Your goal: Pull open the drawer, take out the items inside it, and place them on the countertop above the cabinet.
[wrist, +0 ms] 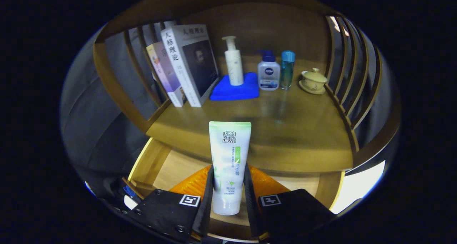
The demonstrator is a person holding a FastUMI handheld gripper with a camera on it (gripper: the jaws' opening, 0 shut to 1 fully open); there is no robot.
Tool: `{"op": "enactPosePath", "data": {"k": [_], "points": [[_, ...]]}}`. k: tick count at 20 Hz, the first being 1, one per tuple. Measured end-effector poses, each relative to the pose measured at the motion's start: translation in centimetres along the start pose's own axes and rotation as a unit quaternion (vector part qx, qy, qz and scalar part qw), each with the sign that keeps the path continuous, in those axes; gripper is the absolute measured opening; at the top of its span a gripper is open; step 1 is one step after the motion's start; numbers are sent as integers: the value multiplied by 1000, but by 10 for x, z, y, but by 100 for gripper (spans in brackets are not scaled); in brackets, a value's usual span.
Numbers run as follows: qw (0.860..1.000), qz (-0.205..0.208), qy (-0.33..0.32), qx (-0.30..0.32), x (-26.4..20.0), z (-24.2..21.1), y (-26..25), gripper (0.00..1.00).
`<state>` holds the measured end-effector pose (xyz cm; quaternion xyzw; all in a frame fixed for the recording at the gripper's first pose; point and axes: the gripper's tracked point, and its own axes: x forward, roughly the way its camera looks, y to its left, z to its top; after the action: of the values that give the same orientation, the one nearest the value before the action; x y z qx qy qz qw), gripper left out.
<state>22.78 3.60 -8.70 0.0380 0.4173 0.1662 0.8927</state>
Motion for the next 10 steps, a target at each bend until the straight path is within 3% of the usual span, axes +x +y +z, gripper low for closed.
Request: {"op": "enactPosePath", "data": {"k": [10], "points": [[987,-32,5,156,55,55,-46,47]]}}
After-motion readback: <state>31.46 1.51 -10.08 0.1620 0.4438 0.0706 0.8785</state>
